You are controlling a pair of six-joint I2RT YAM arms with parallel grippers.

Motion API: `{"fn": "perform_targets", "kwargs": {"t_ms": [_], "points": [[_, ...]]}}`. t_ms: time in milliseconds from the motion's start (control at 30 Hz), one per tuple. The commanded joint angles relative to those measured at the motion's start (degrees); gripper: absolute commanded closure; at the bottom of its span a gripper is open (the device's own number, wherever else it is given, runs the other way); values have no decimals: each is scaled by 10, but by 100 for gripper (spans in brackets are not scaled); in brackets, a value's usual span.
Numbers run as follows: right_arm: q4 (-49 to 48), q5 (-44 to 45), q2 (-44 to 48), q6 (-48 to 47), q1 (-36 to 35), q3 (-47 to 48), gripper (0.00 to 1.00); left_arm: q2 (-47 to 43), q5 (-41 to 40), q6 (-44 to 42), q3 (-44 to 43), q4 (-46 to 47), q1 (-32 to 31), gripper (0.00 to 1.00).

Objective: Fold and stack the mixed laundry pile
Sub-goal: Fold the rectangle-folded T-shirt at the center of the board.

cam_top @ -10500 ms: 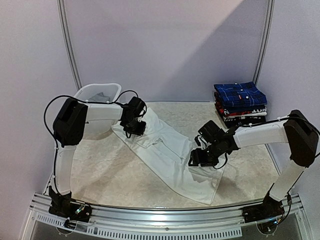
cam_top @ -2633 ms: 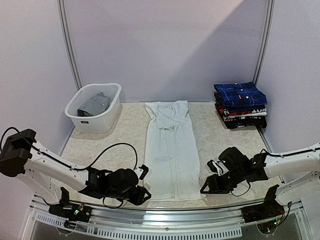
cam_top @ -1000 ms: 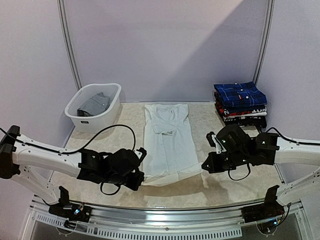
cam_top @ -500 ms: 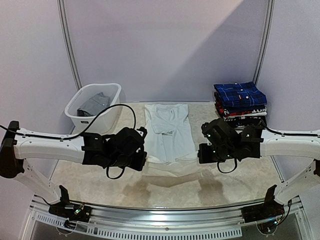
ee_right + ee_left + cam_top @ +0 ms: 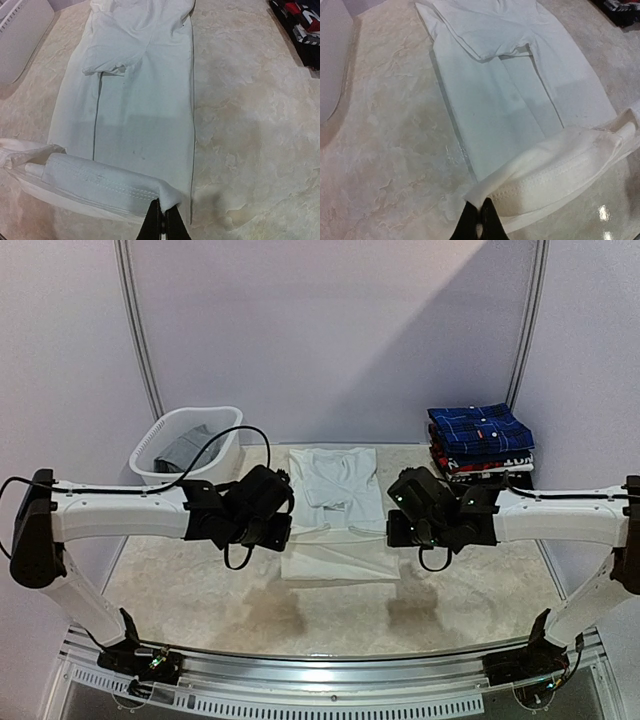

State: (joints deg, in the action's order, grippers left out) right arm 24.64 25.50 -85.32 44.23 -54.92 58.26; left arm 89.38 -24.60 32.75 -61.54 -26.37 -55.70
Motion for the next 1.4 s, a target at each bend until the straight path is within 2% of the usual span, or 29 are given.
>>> {"fn": "perform_targets", "kwargs": {"t_ms": [0,233,600,1367], "points": [[-56,13,-30,-46,32,21,100,26,6,-31,-25,13,36,100],[-100,-16,-83,-92,80,53,100,86,43,-64,-66,48,77,100],[-118,-56,-164,-138,131,108,100,157,92,-97,-123,69,132,100],[-155,-127,-292,-166,188,171,100,280,121,-90,-191,79,177,100]]}}
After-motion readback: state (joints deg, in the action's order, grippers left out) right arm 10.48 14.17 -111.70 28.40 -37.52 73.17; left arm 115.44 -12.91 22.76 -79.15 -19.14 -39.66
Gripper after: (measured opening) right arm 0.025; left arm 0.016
